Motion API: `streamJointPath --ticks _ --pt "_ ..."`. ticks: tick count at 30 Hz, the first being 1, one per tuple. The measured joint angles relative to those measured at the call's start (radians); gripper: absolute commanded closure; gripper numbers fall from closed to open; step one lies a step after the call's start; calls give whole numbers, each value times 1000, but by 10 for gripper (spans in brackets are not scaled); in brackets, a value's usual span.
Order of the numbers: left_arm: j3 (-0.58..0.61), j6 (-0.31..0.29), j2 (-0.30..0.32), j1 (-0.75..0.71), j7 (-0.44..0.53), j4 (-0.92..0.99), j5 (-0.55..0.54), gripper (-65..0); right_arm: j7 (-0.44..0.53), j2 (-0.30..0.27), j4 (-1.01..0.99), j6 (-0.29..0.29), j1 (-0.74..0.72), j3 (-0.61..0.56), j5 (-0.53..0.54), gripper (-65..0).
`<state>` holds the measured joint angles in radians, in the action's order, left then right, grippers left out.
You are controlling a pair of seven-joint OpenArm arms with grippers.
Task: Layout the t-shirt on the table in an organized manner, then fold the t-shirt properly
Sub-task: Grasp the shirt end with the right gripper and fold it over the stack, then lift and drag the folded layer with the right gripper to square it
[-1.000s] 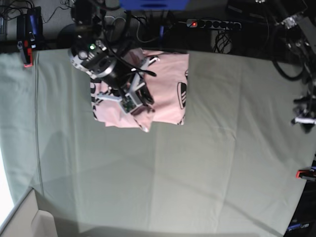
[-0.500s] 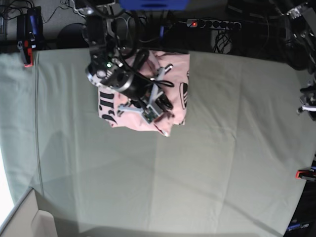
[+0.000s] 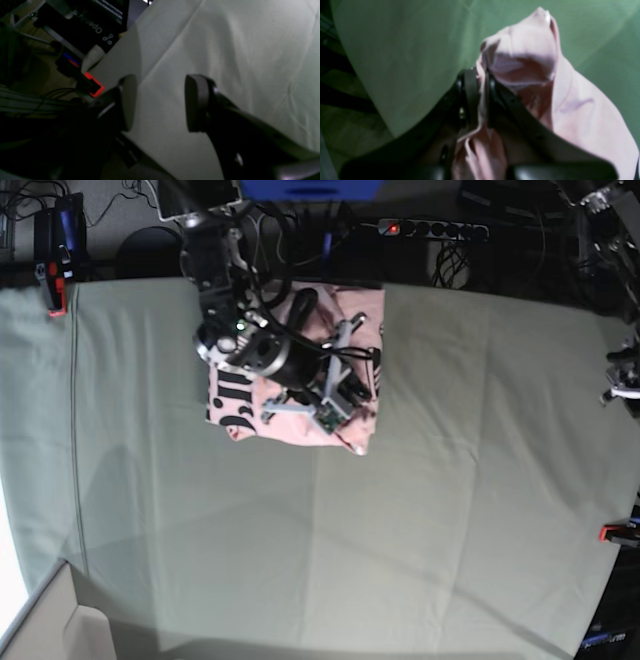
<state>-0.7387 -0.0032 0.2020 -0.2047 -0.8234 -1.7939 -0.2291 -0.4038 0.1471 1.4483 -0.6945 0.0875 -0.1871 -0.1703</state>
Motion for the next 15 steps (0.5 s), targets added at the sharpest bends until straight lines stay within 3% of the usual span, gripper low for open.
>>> streamJointPath --ticks 14,15 --pt "1 0 -3 -19 -3 0 0 -303 4 0 -82 0 -60 -6 2 0" --pt "1 0 -3 -19 -3 0 0 -303 -2 0 -81 0 -60 -7 2 -25"
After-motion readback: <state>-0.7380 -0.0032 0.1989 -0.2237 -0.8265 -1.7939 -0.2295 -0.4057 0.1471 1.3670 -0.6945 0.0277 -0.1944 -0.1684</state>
